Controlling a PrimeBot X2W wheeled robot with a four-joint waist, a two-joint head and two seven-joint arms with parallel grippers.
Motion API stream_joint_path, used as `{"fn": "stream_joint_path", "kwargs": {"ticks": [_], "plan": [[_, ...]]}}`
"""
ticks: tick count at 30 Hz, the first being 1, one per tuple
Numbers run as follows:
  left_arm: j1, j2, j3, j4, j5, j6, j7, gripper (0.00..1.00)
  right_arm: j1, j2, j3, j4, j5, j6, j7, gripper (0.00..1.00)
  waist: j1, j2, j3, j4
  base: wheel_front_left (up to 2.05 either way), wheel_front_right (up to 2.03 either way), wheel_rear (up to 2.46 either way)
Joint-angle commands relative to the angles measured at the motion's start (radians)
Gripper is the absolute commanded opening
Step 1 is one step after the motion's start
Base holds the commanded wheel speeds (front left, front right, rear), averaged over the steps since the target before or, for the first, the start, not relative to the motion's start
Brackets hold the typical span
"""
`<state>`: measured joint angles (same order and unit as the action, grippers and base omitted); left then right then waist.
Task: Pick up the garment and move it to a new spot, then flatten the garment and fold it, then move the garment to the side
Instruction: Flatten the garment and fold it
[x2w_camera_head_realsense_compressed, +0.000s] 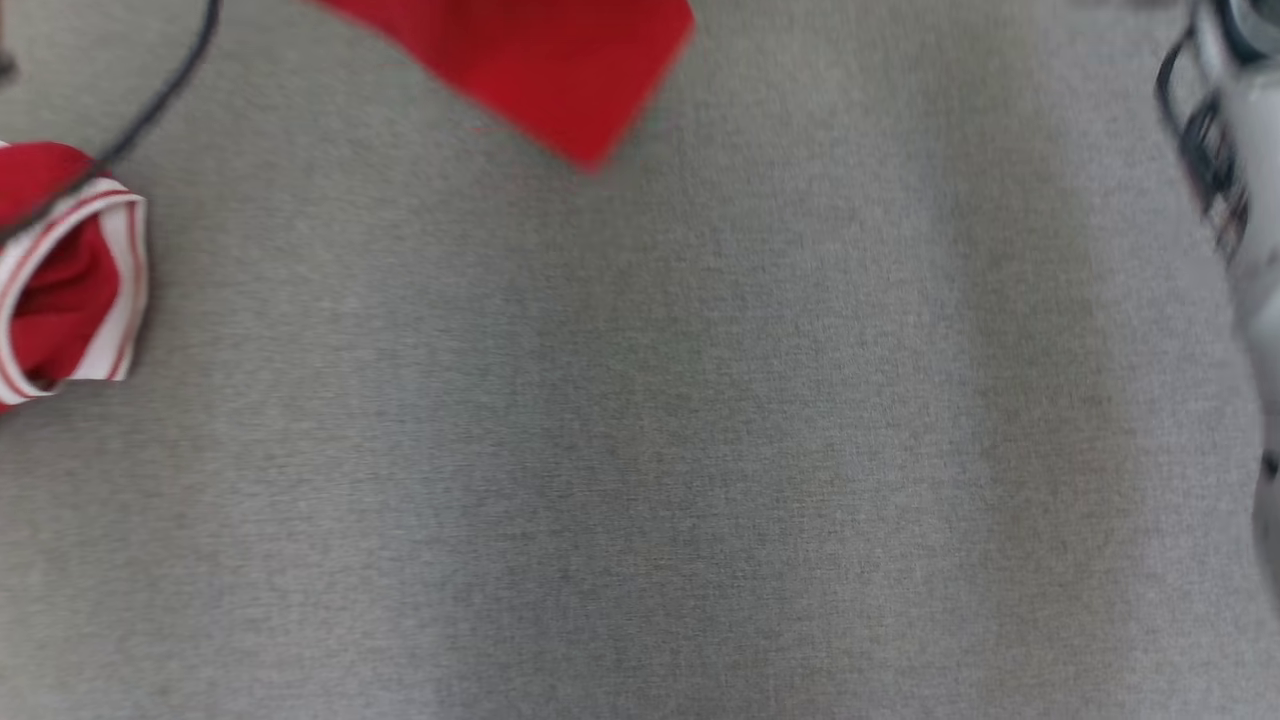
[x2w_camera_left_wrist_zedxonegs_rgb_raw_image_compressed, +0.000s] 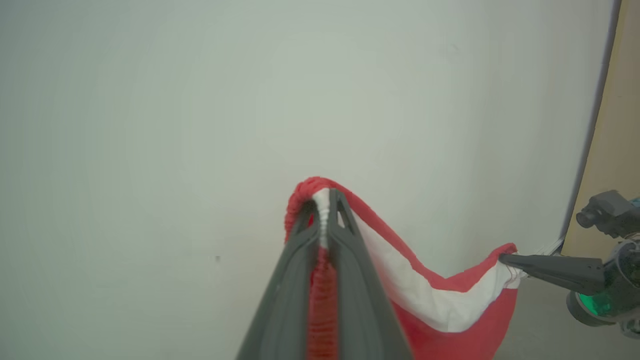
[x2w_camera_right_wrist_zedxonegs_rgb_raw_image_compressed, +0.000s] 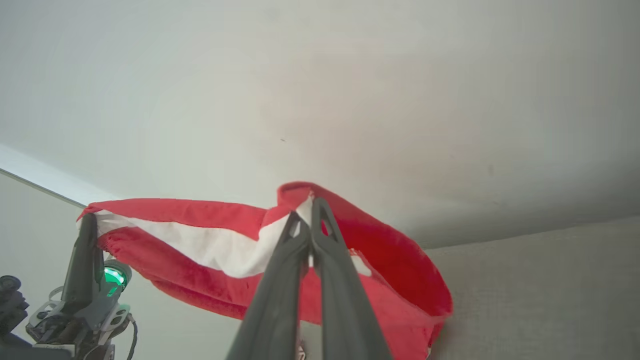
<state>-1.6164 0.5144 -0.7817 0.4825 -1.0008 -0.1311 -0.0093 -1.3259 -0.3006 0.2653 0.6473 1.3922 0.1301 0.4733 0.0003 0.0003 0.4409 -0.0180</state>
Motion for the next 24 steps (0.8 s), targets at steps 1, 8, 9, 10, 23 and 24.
{"fn": "stream_joint_path", "kwargs": {"ticks": [1,8,9,10,23,24], "plan": [[-0.054,-0.008,-0.017,0.020,-0.021,0.001,-0.016,0.00,-0.063,0.004,-0.001,0.029,-0.018,0.002,-0.010,0.00,-0.0003,-0.0003,0.050,-0.033,0.00,0.00,0.00],[-0.202,-0.010,-0.069,0.093,-0.065,0.001,-0.057,0.00,-0.243,0.034,-0.009,0.135,-0.064,0.002,-0.047,0.00,-0.0003,-0.0003,0.073,-0.069,0.00,0.00,0.00],[-0.218,-0.011,-0.083,0.098,-0.073,0.001,-0.058,0.00,-0.263,0.034,-0.008,0.147,-0.071,0.002,-0.048,0.00,-0.0003,-0.0003,0.076,-0.073,0.00,0.00,0.00],[-0.236,-0.007,-0.090,0.102,-0.084,0.001,-0.066,0.00,-0.281,0.034,-0.008,0.159,-0.076,0.002,-0.048,0.00,-0.0003,-0.0003,0.081,-0.079,0.00,0.00,0.00],[-0.302,0.017,-0.207,0.116,-0.237,0.001,-0.107,0.00,-0.372,-0.030,-0.023,0.230,-0.118,0.002,-0.070,0.00,-0.0003,-0.0003,0.127,-0.104,0.00,0.00,0.00],[-0.304,0.017,-0.219,0.117,-0.247,0.001,-0.109,0.00,-0.373,-0.034,-0.025,0.232,-0.118,0.002,-0.078,0.00,-0.0003,-0.0003,0.129,-0.106,0.00,0.00,0.00]]}}
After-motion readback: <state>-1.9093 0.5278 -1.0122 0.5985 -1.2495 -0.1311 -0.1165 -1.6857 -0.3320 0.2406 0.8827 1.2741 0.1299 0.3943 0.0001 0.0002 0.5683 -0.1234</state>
